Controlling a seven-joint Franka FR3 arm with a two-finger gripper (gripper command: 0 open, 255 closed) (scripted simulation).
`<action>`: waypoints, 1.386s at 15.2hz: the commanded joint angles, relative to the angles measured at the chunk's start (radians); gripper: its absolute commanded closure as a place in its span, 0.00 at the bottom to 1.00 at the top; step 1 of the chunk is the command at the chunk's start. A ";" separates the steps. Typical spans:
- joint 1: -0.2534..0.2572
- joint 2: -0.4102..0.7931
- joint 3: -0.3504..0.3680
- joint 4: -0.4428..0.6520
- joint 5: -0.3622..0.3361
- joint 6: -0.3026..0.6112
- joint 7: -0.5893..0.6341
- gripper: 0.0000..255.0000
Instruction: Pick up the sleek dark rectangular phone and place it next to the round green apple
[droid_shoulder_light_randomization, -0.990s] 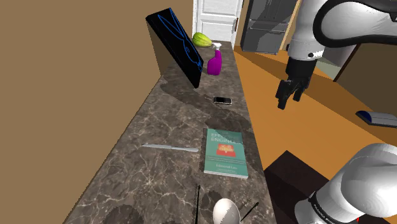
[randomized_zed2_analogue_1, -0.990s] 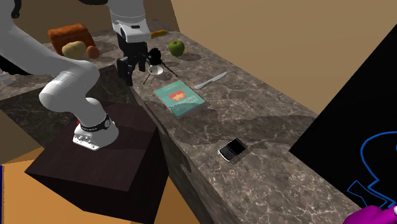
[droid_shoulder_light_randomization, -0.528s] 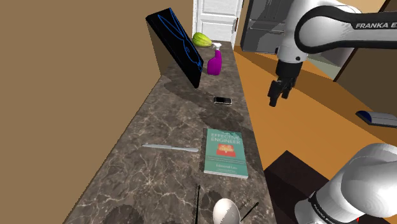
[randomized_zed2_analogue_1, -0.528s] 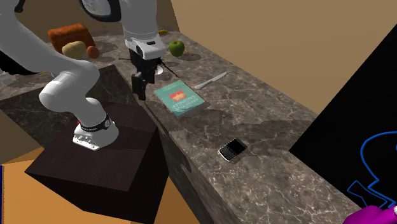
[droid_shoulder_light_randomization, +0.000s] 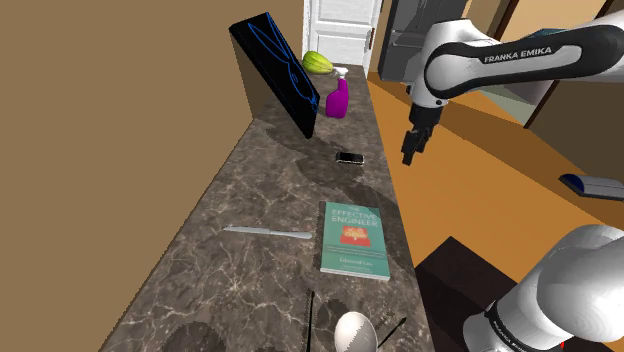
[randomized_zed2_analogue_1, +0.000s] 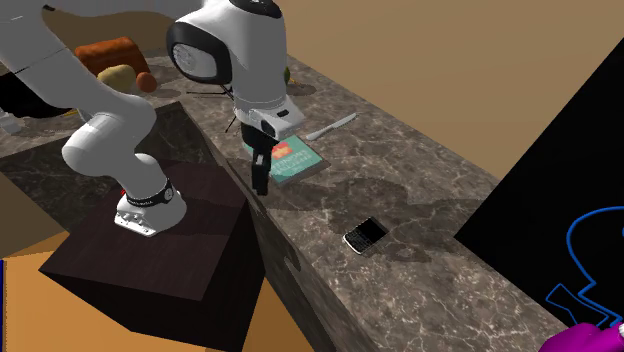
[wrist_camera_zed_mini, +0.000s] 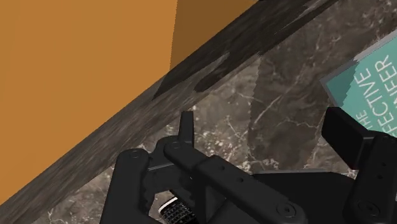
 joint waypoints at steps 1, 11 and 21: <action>0.006 0.080 -0.021 0.043 0.005 0.049 -0.061 0.00; 0.012 0.457 -0.064 0.300 0.098 0.206 -0.347 0.00; -0.016 0.720 -0.036 0.521 0.175 0.266 -0.511 0.00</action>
